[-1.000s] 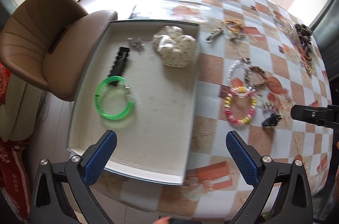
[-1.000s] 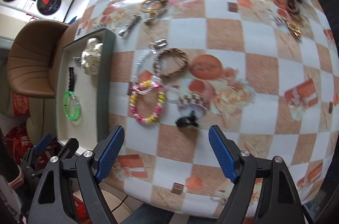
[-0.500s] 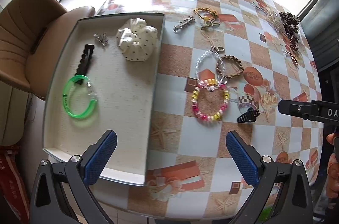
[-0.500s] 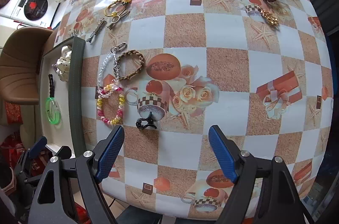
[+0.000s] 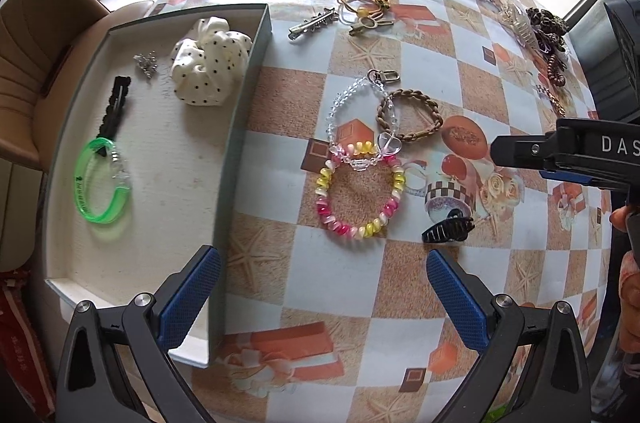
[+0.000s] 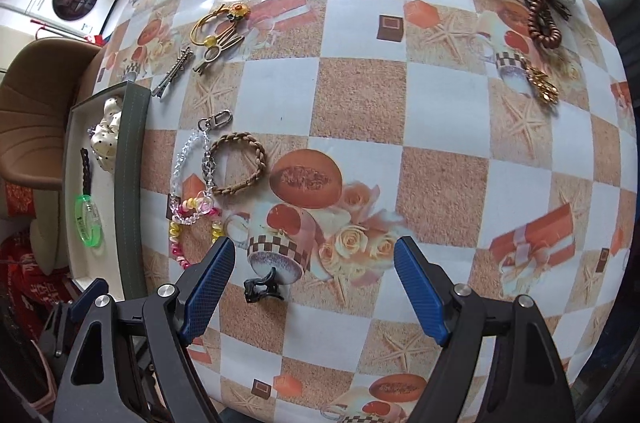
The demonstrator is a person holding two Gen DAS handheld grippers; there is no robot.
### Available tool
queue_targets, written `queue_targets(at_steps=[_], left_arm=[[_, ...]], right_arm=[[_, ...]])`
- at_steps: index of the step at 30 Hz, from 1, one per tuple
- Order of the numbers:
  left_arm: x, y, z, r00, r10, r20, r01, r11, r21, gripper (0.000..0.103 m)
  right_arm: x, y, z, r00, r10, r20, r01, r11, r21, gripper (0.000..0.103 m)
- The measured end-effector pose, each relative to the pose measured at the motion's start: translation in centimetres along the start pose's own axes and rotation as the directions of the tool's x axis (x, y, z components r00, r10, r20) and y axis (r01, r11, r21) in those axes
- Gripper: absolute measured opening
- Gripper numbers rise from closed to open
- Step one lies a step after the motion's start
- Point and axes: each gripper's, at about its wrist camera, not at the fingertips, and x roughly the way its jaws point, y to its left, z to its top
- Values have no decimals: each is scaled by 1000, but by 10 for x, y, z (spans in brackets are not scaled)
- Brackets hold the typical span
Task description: Organize jewelry
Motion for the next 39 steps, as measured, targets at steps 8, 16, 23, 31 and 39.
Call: queue_targets(at_steps=[8, 16, 23, 31, 39], left_arm=[[22, -8, 12, 1000, 13, -6, -13, 999, -36, 103], [42, -12, 25, 999, 36, -6, -36, 998, -46, 103], [56, -15, 32, 999, 43, -9, -43, 998, -45, 103], [68, -28, 32, 998, 52, -23, -52, 999, -4, 81], [63, -34, 35, 999, 33, -6, -33, 999, 22, 52]], right_arm=[[22, 17, 24, 1000, 11, -9, -12, 997, -82, 76], [41, 34, 46, 1000, -20, -12, 17, 984, -180, 62], [50, 52, 51, 998, -67, 13, 68, 963, -262, 51], [57, 80, 42, 981, -175, 80, 193, 908, -372, 37], [60, 91, 36, 980, -179, 91, 200, 904, -377, 7]])
